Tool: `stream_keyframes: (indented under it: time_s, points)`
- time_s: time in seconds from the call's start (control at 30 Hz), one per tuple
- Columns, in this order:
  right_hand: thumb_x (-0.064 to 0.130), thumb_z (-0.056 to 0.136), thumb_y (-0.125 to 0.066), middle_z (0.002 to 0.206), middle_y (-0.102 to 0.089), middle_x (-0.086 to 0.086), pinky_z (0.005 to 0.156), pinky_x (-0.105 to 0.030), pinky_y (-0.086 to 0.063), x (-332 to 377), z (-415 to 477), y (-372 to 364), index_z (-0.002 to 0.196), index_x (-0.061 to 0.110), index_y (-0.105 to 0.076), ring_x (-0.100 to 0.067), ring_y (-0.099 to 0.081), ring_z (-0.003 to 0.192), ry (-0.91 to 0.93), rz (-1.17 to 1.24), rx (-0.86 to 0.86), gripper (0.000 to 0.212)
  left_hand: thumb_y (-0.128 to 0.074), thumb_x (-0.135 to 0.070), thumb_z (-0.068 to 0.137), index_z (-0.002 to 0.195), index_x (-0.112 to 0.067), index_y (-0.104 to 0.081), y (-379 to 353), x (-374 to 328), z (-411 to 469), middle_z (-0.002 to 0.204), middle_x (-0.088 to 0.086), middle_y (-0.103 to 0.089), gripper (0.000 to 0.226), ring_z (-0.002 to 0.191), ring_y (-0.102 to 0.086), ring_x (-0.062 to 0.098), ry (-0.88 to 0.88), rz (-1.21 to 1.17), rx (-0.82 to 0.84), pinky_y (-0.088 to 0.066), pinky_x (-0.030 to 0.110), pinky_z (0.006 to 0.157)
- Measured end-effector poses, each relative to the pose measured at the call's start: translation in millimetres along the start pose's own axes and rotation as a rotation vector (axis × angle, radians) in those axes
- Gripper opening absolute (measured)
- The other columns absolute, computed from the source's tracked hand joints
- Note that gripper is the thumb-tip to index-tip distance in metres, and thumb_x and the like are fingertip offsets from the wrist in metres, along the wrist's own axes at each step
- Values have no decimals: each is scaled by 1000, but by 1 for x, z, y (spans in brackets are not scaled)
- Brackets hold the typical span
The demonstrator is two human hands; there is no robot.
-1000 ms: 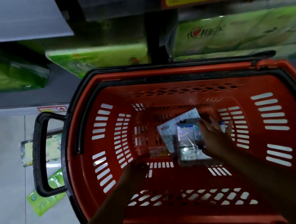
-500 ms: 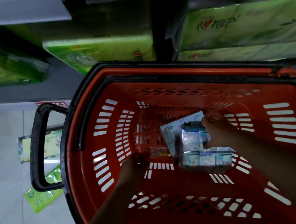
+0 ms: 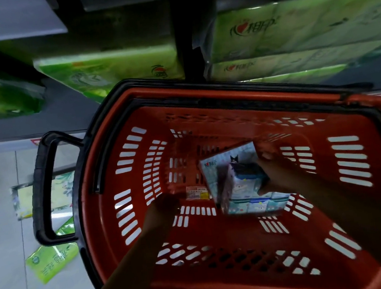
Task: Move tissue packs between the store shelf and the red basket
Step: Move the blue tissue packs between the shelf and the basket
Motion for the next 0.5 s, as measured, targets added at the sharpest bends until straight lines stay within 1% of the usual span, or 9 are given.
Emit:
stream_keyframes:
  time_s: [0.07, 0.1, 0.17, 0.2, 0.23, 0.27, 0.33, 0.4, 0.5]
  points:
    - [46, 69, -76, 147, -34, -12, 112, -34, -25, 5, -14, 7, 141, 9, -36, -31, -24, 137, 3, 73, -40, 91, -46, -21, 98, 92, -19, -55, -1, -3, -6, 89, -2, -60, 11, 78, -56, 8, 22, -80, 4, -42, 21, 63]
    - [36, 76, -74, 149, -31, -15, 110, -25, -27, 13, -22, 13, 142, 5, -33, -28, -26, 136, 37, 116, -72, 84, -47, -20, 98, 88, -21, -54, -2, -7, -11, 90, -2, -60, 12, 81, -57, 8, 36, -127, 6, -44, 22, 67]
    - [3, 87, -62, 144, -35, -25, 85, 4, -31, 26, -39, 29, 139, -8, -32, -20, -40, 121, 105, 66, -177, 61, -48, -18, 97, 84, -21, -54, -3, -12, -23, 88, 0, -62, 14, 82, -58, 11, 66, -232, 14, -46, 26, 73]
    - [-5, 83, -64, 135, -44, -29, 76, 7, -32, 33, -51, 45, 135, -10, -37, -22, -44, 109, 128, 75, -292, 58, -48, -17, 97, 84, -20, -55, -4, -15, -28, 88, 1, -62, 15, 82, -59, 12, 73, -266, 19, -46, 27, 74]
    - [3, 74, -76, 123, -54, -27, 77, -1, -41, 34, -63, 53, 127, -3, -44, -26, -51, 98, 75, 101, -382, 62, -47, -17, 98, 85, -19, -55, -5, -18, -33, 89, 2, -63, 15, 82, -59, 13, 75, -285, 26, -46, 27, 75]
    - [20, 60, -87, 109, -63, -20, 77, -18, -52, 40, -74, 54, 115, 8, -47, -27, -60, 87, 56, 143, -403, 70, -47, -19, 98, 86, -18, -56, -6, -20, -39, 90, 1, -64, 15, 82, -60, 13, 79, -292, 40, -46, 27, 75]
    - [50, 46, -87, 96, -67, -7, 80, -42, -52, 45, -81, 43, 101, 19, -44, -28, -66, 87, 118, 49, -382, 77, -47, -25, 99, 89, -17, -57, -10, -24, -49, 92, 1, -64, 17, 85, -60, 14, 101, -313, 65, -46, 29, 74]
    - [56, 47, -84, 96, -69, -2, 86, -41, -48, 58, -89, 43, 101, 20, -46, -25, -67, 90, 124, -24, -361, 75, -47, -34, 98, 92, -17, -59, -12, -29, -60, 96, 4, -64, 22, 86, -60, 17, 127, -317, 83, -46, 30, 71]
    - [49, 46, -87, 95, -69, -4, 80, -42, -52, 77, -109, 67, 99, 15, -54, -24, -67, 87, 133, -54, -474, 72, -43, -46, 96, 105, -14, -60, -16, -36, -77, 97, 9, -62, 38, 79, -61, 21, 137, -306, 149, -48, 29, 62]
Point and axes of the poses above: each hand's wrist, its own z-axis towards the middle knuckle, its own y-axis out of the back of the hand, x = y × z, the point moved 9 cm from there along z, towards the middle knuckle
